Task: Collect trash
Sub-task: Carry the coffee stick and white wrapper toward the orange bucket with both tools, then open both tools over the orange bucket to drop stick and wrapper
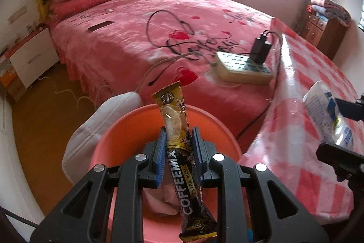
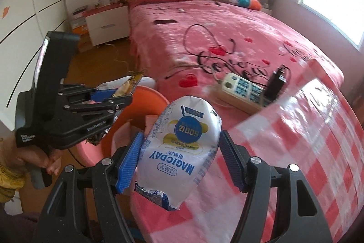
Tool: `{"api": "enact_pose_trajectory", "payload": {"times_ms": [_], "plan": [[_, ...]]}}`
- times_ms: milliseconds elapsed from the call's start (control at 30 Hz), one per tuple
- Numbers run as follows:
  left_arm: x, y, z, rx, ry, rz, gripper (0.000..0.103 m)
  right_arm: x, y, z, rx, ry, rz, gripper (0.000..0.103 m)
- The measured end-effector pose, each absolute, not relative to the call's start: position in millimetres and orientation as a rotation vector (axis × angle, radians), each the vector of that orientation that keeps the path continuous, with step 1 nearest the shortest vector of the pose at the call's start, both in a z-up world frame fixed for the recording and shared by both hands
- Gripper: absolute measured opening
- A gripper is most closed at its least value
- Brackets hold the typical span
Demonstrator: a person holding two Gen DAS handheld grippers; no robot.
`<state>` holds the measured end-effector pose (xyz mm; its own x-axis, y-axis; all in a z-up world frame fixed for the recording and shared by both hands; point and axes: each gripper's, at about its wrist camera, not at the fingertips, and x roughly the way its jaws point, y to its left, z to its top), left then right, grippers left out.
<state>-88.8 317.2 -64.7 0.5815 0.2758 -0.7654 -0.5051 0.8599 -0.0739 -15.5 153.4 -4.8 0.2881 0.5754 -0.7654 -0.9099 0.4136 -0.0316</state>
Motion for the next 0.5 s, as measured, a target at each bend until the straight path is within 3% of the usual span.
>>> {"api": "enact_pose_trajectory", "payload": {"times_ms": [500], "plan": [[-99.2,341.8,-102.0,-0.351,0.909,0.52,0.024,-39.8,197.2,-22.5,-0.624,0.731,1.14,0.068]]}}
